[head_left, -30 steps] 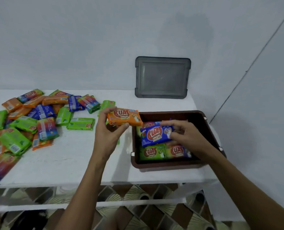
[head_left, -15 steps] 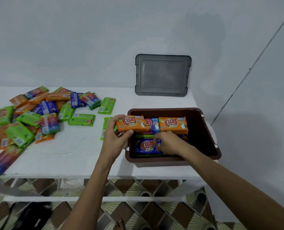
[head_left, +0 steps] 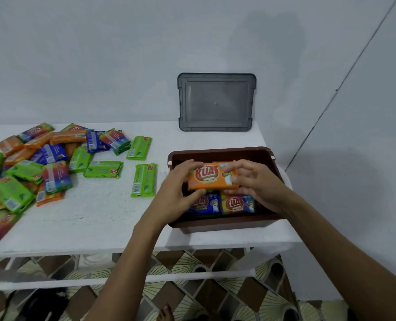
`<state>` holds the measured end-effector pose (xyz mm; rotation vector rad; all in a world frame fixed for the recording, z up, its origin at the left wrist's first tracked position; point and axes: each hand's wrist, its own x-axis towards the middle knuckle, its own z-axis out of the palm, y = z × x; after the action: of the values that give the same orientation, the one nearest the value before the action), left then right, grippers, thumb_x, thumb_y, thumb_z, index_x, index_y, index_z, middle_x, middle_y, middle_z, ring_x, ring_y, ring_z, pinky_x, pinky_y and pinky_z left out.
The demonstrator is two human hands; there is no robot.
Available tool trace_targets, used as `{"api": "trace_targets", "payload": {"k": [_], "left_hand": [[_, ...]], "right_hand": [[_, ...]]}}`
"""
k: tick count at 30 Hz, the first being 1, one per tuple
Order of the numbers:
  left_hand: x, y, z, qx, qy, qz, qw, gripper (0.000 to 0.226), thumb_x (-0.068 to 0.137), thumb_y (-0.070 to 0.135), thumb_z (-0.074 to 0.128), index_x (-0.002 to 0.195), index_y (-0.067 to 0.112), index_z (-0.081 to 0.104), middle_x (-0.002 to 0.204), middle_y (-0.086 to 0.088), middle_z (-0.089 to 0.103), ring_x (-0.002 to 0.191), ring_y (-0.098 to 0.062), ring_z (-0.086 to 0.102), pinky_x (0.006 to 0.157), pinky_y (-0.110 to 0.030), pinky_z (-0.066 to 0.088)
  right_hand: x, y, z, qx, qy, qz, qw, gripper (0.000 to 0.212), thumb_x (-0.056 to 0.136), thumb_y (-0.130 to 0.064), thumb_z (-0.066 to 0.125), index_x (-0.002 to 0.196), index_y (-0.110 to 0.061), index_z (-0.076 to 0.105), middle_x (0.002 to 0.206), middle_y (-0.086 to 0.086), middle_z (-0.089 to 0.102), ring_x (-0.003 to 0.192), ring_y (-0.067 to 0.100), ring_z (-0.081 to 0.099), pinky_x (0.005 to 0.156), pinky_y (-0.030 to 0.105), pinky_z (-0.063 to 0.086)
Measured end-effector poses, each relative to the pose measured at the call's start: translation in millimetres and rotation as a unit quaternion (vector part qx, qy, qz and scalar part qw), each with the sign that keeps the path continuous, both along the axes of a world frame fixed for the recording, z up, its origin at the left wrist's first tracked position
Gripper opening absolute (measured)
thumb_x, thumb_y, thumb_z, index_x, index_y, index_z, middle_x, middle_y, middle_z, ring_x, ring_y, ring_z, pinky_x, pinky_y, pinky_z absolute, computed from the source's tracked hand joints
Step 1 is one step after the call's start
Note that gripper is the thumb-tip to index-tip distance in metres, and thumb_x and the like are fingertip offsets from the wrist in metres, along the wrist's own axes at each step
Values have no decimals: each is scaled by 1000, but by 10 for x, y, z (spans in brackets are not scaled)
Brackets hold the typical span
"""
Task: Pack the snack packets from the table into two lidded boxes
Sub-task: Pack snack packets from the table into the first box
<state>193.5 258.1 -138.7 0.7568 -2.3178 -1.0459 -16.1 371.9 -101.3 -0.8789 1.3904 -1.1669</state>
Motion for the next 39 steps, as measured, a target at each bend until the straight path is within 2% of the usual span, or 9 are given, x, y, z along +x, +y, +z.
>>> {"api": "trace_targets", "payload": {"k": [2, 4, 10, 13, 19, 25, 29, 34, 39], "left_hand": [[15, -60, -63, -97, -50, 27, 994, 55, 83, 48, 66, 134, 36, 49, 152, 3, 33, 138, -14, 30, 111, -35, 29], [51, -100, -102, -128, -48, 72, 988, 51, 83, 52, 58, 129, 33, 54, 150, 0, 36, 136, -19, 32, 109, -37, 29], [97, -126, -262, -149, -74, 152, 974, 34, 88, 28, 65, 121, 21, 61, 141, -9, 44, 126, -27, 40, 103, -48, 39], [96, -104, -288, -141, -79, 162, 973, 32, 89, 24, 64, 120, 18, 62, 138, -7, 45, 124, -26, 42, 102, -45, 40], [108, -106, -314, -151, -83, 162, 972, 26, 90, 24, 61, 116, 16, 63, 138, -6, 46, 122, -25, 45, 99, -42, 41], [164, -127, -344, -132, -67, 138, 979, 28, 93, 32, 55, 117, 21, 62, 144, -1, 44, 128, -19, 39, 102, -30, 31], [369, -222, -362, -94, -17, 123, 988, 32, 96, 39, 46, 121, 26, 61, 141, 5, 46, 132, -11, 38, 105, -27, 32], [841, -657, -505, -111, -36, 173, 978, 26, 95, 25, 52, 118, 21, 64, 129, 1, 57, 123, -17, 48, 100, -20, 31], [1375, -1357, -682, -116, -121, 215, 962, 31, 88, 8, 62, 117, 17, 66, 122, -5, 62, 115, -27, 53, 96, -31, 38]], "right_hand": [[-150, 116, 5, 21, 46, -10, 999, 21, 90, -5, 61, 111, -8, 65, 123, 5, 59, 106, 22, 67, 78, 36, 60], [-272, 206, -2, 51, 103, -21, 993, 19, 90, -5, 62, 108, -11, 68, 120, 4, 60, 103, 23, 68, 74, 34, 61], [-301, 137, -250, 123, 213, 8, 969, 19, 92, 0, 59, 106, -13, 63, 127, 3, 51, 112, 23, 59, 73, 30, 62], [-305, 18, -438, 151, 272, 26, 950, 21, 91, -1, 60, 101, -19, 59, 135, 3, 45, 121, 29, 53, 78, 39, 61], [-311, -61, -574, 185, 531, 136, 816, 9, 95, -18, 56, 99, -24, 50, 137, 7, 48, 118, 27, 53, 93, 34, 51], [-122, -157, -311, 177, 659, 125, 720, 23, 95, -41, 52, 105, -21, 59, 109, 3, 65, 89, 19, 65, 79, 34, 57], [281, -428, 7, 53, 623, 59, 778, 22, 97, -39, 48, 106, -21, 57, 97, 1, 68, 83, 16, 64, 73, 39, 57], [990, -949, 60, -114, 573, 50, 810, 29, 95, -28, 49, 122, -19, 55, 114, 6, 61, 104, 25, 58, 86, 38, 47], [1665, -1525, -237, -67, 565, 108, 816, 45, 98, -27, 44, 142, -26, 37, 141, 16, 34, 119, 40, 47, 92, 47, 47]]}}
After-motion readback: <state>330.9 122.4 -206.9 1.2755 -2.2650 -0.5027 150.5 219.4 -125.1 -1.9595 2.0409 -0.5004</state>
